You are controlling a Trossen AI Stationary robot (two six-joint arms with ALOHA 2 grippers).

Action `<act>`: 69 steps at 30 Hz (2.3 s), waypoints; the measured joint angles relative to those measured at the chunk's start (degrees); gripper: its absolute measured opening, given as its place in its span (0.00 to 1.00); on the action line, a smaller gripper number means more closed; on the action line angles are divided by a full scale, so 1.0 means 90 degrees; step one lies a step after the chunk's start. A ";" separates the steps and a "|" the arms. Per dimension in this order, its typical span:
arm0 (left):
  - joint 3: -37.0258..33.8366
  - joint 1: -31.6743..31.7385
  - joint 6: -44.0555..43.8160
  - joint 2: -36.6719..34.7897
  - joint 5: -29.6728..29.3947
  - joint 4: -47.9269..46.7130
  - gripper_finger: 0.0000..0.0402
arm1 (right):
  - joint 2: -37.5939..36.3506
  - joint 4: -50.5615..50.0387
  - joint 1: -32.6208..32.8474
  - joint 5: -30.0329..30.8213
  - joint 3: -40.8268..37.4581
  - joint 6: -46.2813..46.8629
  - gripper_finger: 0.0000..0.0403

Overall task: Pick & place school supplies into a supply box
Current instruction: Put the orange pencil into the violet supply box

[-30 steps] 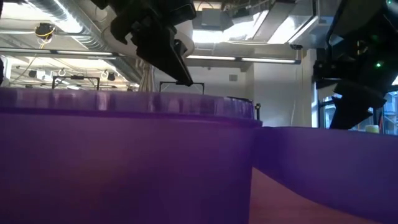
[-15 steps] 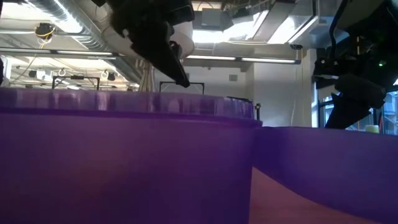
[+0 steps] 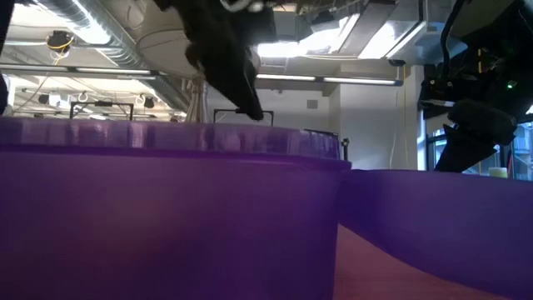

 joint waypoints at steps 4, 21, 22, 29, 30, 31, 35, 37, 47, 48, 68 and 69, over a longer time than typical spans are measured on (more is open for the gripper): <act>0.0111 0.0321 0.1369 0.0375 0.0374 0.0065 0.56 | 0.0000 0.0012 0.0000 0.0002 0.0000 0.0000 0.26; 0.0934 0.1157 0.3180 0.2091 0.0682 -0.0393 0.49 | 0.0000 0.0034 0.0000 0.0005 0.0000 -0.0173 0.26; 0.0934 0.1170 0.3189 0.2102 0.0698 -0.0393 0.48 | 0.0000 0.0040 0.0000 0.0005 0.0000 -0.0177 0.26; 0.0939 0.1299 0.3198 0.2104 0.0941 -0.0384 0.41 | 0.0000 0.0054 0.0000 0.0007 0.0000 -0.0272 0.26; 0.0939 0.1303 0.3196 0.2103 0.1069 -0.0384 0.41 | 0.0000 0.0061 0.0000 0.0007 0.0000 -0.0289 0.26; 0.0939 0.1303 0.3197 0.2107 0.1144 -0.0383 0.40 | 0.0000 0.0063 0.0000 0.0007 0.0001 -0.0291 0.26; 0.0925 0.1282 0.3202 0.2232 0.1006 -0.0400 0.37 | 0.0000 0.0064 0.0000 0.0009 0.0002 -0.0291 0.26; 0.0947 0.1226 0.3208 0.2347 0.0844 -0.0228 0.36 | 0.0000 0.0065 0.0000 0.0008 0.0002 -0.0291 0.26; 0.0961 0.1167 0.3296 0.2456 0.0780 -0.0299 0.29 | 0.0002 0.0109 0.0002 0.0010 0.0002 -0.0316 0.26; 0.0961 0.1167 0.3297 0.2458 0.0777 -0.0342 0.28 | 0.0002 0.0107 0.0002 0.0010 0.0002 -0.0316 0.26; 0.0949 0.0850 0.1678 0.2472 0.0962 -0.0963 0.07 | 0.0002 0.0111 0.0002 0.0007 0.0002 -0.0314 0.26; 0.0949 0.0807 0.1572 0.2472 0.0964 -0.1025 0.07 | 0.0002 0.0111 0.0002 0.0007 0.0002 -0.0316 0.26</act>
